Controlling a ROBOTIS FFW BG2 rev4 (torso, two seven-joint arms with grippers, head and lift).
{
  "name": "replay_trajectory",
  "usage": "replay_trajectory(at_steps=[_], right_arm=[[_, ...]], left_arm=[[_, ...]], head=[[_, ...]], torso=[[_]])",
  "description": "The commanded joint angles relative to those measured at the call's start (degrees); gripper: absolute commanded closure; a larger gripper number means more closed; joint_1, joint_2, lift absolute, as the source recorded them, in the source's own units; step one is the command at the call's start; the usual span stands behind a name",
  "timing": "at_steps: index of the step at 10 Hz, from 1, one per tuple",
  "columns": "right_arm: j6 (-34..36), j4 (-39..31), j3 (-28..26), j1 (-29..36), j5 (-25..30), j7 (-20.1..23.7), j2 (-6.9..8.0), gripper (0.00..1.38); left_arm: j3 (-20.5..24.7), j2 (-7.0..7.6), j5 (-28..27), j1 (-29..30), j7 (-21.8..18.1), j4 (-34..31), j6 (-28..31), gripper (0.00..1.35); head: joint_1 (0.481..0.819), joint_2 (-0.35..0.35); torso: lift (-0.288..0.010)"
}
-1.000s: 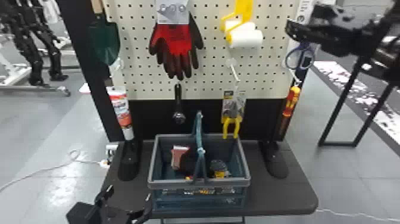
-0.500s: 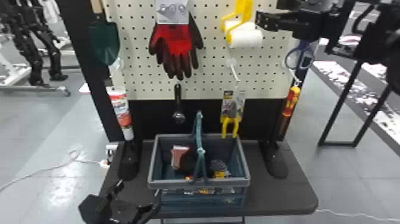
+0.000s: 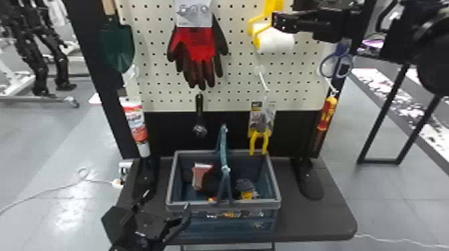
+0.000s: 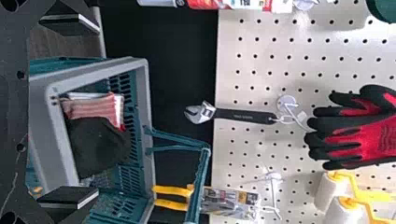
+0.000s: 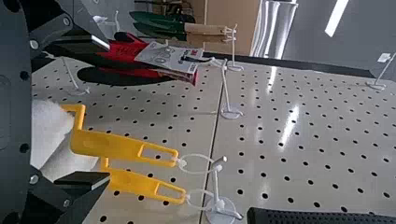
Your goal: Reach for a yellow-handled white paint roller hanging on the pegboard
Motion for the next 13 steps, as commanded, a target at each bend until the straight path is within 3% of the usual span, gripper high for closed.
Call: replay_trajectory(at_steps=[1, 3, 5, 7, 10, 11, 12, 13], right_arm=[[-0.31, 1.08, 1.27, -1.01, -0.82, 0.09, -0.28, 0.3], [-2.68, 2.92, -1.02, 1.28, -0.2, 0.26, 1.21, 0.2], [-2.77, 7.41, -0.93, -1.09, 1.73, 0.26, 2.26, 0.18], [-4.35, 14.79, -3.04, -3.55, 6.83, 2.73, 7.63, 0.18], [-6.99, 20.94, -1.9, -6.02, 5.16, 2.73, 12.46, 0.19], [-7.69, 22.43, -1.02, -7.25, 5.33, 3.08, 13.43, 0.24], [-7.69, 22.87, 0.39, -8.39, 5.42, 3.25, 13.07, 0.75], [-6.11, 21.91, 1.18, -8.74, 6.13, 3.25, 11.93, 1.15]], left_arm=[[-0.69, 0.0, 0.18, -1.68, -0.62, 1.29, -0.78, 0.1], [-0.69, -0.79, 0.45, -1.77, -0.8, 1.81, -1.3, 0.1], [-0.69, -1.58, -0.08, -1.68, -1.06, 2.34, -0.95, 0.1], [-0.25, -1.76, -0.26, -1.86, -1.5, 2.34, -1.48, 0.1], [-0.52, -1.49, -0.34, -2.47, -1.59, 2.69, -1.22, 0.1], [-0.78, -1.4, -0.26, -2.47, -1.59, 2.78, -1.04, 0.1], [-0.96, -1.32, -0.17, -2.47, -1.67, 2.78, -1.04, 0.1], [-0.87, -1.23, 0.1, -2.21, -1.67, 2.78, -1.39, 0.1]], head=[[0.549, 0.0], [0.549, 0.0], [0.549, 0.0], [0.549, 0.0], [0.549, 0.0], [0.549, 0.0], [0.549, 0.0], [0.549, 0.0]], torso=[[-0.1], [-0.1], [-0.1], [-0.1], [-0.1], [-0.1], [-0.1], [-0.1]])
